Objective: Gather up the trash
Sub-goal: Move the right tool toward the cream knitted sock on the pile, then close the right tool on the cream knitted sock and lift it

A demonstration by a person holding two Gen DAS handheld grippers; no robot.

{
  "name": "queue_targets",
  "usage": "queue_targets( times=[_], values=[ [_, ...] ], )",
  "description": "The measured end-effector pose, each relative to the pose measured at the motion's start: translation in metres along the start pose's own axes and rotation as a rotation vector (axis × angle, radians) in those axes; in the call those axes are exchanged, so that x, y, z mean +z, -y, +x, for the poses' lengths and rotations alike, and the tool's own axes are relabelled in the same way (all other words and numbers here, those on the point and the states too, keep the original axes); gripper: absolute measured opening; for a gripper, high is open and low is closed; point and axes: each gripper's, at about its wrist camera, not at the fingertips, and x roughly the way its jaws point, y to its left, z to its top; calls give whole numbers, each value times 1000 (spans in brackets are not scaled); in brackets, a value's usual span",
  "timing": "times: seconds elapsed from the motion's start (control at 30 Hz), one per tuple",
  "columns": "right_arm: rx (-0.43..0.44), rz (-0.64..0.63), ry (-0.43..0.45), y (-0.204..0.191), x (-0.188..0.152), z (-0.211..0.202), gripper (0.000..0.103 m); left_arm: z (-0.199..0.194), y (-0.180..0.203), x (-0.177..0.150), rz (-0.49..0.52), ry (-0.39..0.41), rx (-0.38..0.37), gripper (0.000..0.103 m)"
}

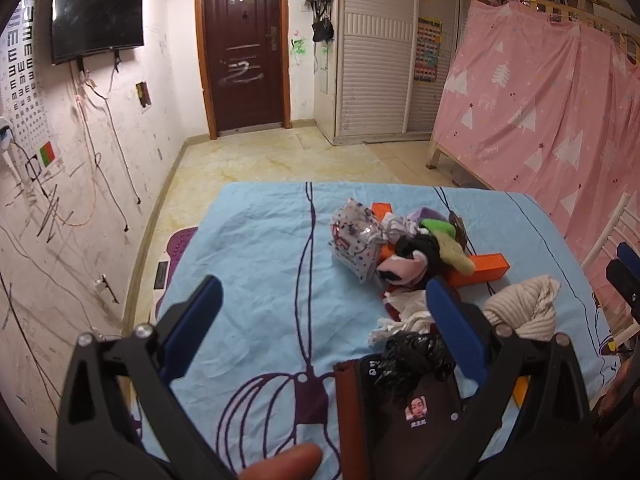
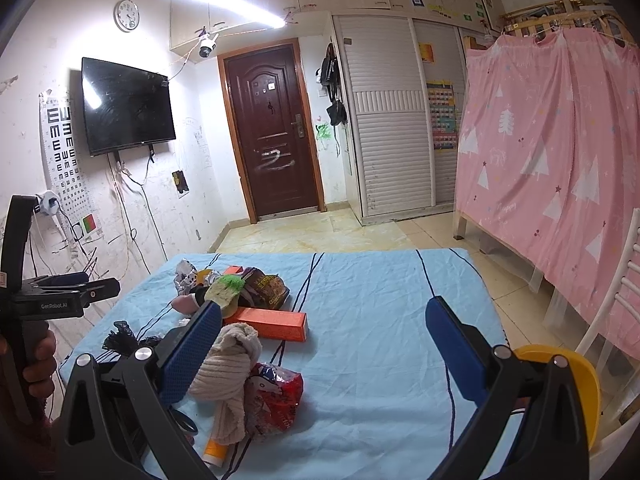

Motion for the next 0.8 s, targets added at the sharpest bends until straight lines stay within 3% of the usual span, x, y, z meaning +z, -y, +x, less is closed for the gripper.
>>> queue_targets(
  times=[0.13, 0.3, 0.4, 0.67, 0.8],
  values=[
    [22, 5, -22, -1, 1, 1, 95, -1, 0, -3, 3, -8, -26, 97],
    [139, 34, -69, -4, -3, 9, 95, -5, 1, -13, 37, -72, -175, 97],
    [171, 62, -124, -2, -7, 14, 95, -4, 10, -22, 86, -99, -210, 97],
    [259, 47, -140, -11, -19, 30, 95, 23, 41, -34, 190, -167, -207, 66],
    [305, -3, -159, -31, -16, 37, 95, 33, 42, -38, 186, -192, -212, 35]
  ],
)
